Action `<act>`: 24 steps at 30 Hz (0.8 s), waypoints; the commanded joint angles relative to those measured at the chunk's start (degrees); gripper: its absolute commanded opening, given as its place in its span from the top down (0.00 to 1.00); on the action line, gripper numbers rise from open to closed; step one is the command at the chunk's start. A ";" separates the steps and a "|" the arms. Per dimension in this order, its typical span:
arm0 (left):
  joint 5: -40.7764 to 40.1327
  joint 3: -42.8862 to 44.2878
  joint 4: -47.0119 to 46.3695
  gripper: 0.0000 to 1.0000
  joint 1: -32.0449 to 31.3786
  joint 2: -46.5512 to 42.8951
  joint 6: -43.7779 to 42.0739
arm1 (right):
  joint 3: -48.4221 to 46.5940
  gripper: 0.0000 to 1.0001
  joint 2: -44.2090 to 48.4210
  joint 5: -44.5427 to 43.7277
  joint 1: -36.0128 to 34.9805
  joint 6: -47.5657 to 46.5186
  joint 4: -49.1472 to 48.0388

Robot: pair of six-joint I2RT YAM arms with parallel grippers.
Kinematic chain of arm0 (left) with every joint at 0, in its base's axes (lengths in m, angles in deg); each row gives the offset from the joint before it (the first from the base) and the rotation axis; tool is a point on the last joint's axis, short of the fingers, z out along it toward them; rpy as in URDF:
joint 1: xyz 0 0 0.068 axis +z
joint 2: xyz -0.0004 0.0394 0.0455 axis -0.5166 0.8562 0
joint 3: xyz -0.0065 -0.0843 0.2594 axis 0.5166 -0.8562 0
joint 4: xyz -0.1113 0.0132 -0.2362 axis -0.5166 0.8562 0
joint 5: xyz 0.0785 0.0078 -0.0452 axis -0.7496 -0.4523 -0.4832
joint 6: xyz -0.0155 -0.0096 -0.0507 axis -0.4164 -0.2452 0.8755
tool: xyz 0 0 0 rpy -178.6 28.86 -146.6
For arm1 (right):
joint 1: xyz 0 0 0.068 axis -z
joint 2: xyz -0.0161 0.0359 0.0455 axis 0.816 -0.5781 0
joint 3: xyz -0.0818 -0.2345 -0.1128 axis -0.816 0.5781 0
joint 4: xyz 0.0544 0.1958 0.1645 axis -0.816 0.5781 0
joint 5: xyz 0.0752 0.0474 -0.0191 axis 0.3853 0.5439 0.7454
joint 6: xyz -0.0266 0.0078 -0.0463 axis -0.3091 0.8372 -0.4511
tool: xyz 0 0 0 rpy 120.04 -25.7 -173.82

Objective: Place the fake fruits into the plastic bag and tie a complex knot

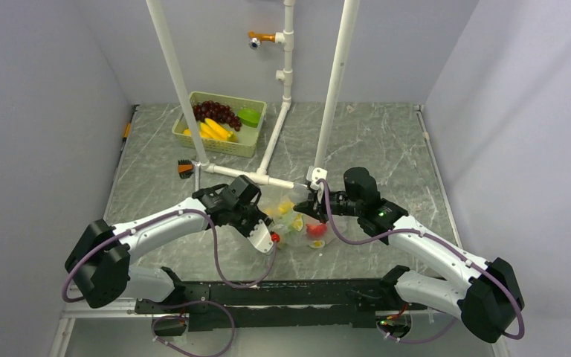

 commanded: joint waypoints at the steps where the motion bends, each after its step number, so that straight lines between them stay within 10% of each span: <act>1: 2.13 2.32 -2.66 0.75 -1.33 -1.50 4.06 | -1.45 1.00 0.33 -0.11 -0.22 -1.80 0.56; 4: 12.09 8.19 -0.22 1.00 1.75 -3.68 15.93 | -1.25 1.00 0.37 -0.69 -0.06 -2.03 1.40; 9: 32.59 11.44 -6.42 1.00 14.66 -10.17 38.32 | -0.32 1.00 1.01 -2.78 -0.17 -3.42 2.79; 21: 45.06 -0.16 -31.12 1.00 37.36 -20.49 79.76 | 0.41 1.00 0.92 -6.34 0.64 -4.60 6.69; 24: 47.47 0.60 -21.69 0.62 39.00 -22.53 71.62 | -0.31 1.00 0.87 -6.01 0.93 -4.32 7.48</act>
